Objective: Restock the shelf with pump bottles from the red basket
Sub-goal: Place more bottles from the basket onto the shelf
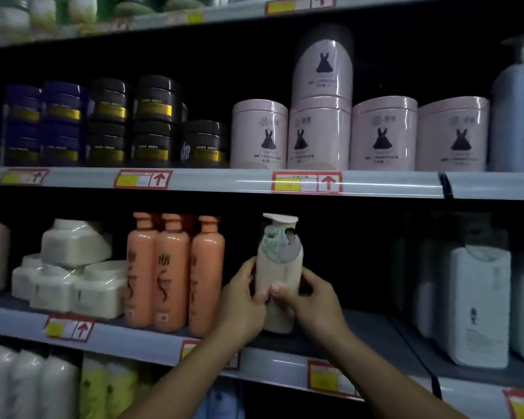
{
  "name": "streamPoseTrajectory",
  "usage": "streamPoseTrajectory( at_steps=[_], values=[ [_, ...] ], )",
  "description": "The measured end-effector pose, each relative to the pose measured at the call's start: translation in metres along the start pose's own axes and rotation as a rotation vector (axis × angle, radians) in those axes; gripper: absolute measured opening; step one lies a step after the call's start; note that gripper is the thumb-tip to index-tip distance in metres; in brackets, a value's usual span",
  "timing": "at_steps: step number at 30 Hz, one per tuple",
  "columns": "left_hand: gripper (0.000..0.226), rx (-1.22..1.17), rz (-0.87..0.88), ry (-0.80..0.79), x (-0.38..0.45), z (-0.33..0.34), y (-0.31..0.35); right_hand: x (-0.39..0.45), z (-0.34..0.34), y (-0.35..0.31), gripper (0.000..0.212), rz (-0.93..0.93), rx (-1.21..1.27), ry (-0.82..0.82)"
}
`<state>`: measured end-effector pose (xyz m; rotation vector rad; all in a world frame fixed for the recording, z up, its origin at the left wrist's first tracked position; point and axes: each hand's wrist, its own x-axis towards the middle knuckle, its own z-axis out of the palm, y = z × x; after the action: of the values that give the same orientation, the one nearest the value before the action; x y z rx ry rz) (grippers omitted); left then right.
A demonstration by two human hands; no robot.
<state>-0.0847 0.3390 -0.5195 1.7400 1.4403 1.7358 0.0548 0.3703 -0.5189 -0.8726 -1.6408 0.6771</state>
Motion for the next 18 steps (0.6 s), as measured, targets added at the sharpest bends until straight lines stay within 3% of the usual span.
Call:
streamPoseTrajectory(
  at_steps=[6,10,18],
  values=[
    [0.052,0.121,-0.143,-0.024,-0.001,0.000,-0.029,0.007,0.010,0.023,0.051,0.037,-0.217,-0.096],
    [0.046,0.287,-0.145,0.030,-0.007,0.008,-0.036,-0.004,0.012,0.037,0.046,0.184,-0.404,-0.019],
    [0.035,0.510,-0.202,0.029,0.020,0.019,-0.038,0.012,0.031,0.032,0.033,0.211,-0.526,0.055]
  ],
)
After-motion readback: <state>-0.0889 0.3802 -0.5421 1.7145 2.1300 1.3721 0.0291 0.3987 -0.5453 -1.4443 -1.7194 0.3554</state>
